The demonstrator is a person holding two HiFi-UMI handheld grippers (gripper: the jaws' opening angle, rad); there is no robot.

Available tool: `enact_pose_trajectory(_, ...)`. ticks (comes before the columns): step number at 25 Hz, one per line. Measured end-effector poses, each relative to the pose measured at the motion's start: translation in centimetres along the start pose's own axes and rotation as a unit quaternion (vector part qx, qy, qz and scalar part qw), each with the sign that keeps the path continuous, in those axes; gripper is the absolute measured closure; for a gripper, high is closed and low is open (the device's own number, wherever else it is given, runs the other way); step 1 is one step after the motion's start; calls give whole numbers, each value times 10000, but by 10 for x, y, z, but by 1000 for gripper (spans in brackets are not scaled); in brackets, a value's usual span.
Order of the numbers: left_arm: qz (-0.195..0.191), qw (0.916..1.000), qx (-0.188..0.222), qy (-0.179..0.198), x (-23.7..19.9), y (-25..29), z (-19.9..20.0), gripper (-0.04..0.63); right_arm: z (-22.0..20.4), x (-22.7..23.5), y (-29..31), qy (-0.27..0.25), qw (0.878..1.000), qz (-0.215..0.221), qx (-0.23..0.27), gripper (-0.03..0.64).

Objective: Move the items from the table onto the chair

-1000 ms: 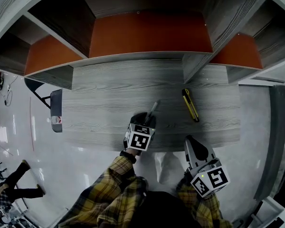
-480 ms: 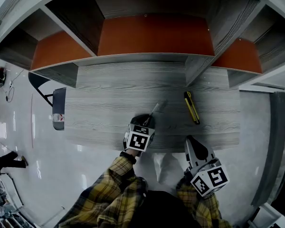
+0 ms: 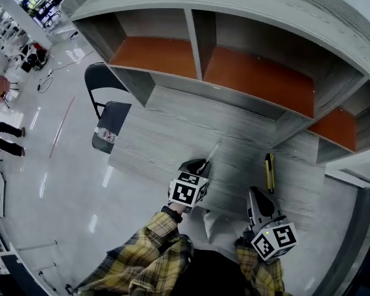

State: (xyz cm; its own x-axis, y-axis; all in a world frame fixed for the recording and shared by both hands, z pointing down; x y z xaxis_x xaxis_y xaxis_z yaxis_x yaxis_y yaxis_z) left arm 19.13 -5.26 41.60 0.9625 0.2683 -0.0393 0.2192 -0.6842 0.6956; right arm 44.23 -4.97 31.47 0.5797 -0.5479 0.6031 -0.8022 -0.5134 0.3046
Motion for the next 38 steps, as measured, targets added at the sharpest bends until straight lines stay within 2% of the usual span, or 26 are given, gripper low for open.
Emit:
enact_pose_trajectory(4, 590, 9970, 221, -457, -25, -38, -9, 541, 4, -10, 29, -255, 9976, 557, -336, 600)
enact_pose_trajectory(10, 1305, 9843, 447, -1102, -61, -102, -40, 541, -6, -40, 70, -513, 9884, 1154, -844, 598)
enact_pose_trajectory(16, 2042, 9598, 632, -1817, -116, -154, -82, 541, -17, -74, 124, -797, 9768, 1548, -1249, 598)
enact_pose_trajectory(19, 2183, 9534, 667, -1973, -160, -167, -96, 541, -27, -96, 161, -849, 9742, 1580, -1372, 598)
enact_pose_trajectory(22, 2180, 9530, 686, -1988, -205, -182, -115, 541, -46, -125, 194, -880, 9744, 1527, -1399, 598)
enact_pose_trajectory(29, 1949, 9632, 449, -1793, -323, -225, -156, 541, -98, -226, 289, -927, 9759, 1367, -1427, 598)
enact_pose_trajectory(33, 1944, 9637, 354, -1794, -388, -248, -186, 541, -127, -280, 345, -853, 9763, 1377, -1439, 598)
enact_pose_trajectory(38, 1950, 9639, 162, -1804, -459, -259, -226, 543, -166, -321, 405, -731, 9748, 1385, -1587, 600)
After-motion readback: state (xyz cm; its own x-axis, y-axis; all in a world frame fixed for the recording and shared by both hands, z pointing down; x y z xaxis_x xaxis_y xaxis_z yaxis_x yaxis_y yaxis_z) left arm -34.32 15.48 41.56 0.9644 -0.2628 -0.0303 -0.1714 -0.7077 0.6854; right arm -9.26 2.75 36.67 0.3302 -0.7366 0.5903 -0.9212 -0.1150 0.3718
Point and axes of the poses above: the fingertips, and each gripper's own axes: y forward along the fingers, x to its right, z out of its top, the point moved 10 cm from there along -y, backward along the fingers, and after that the axes turned 15 degrees about y, right-handed, at the moved point
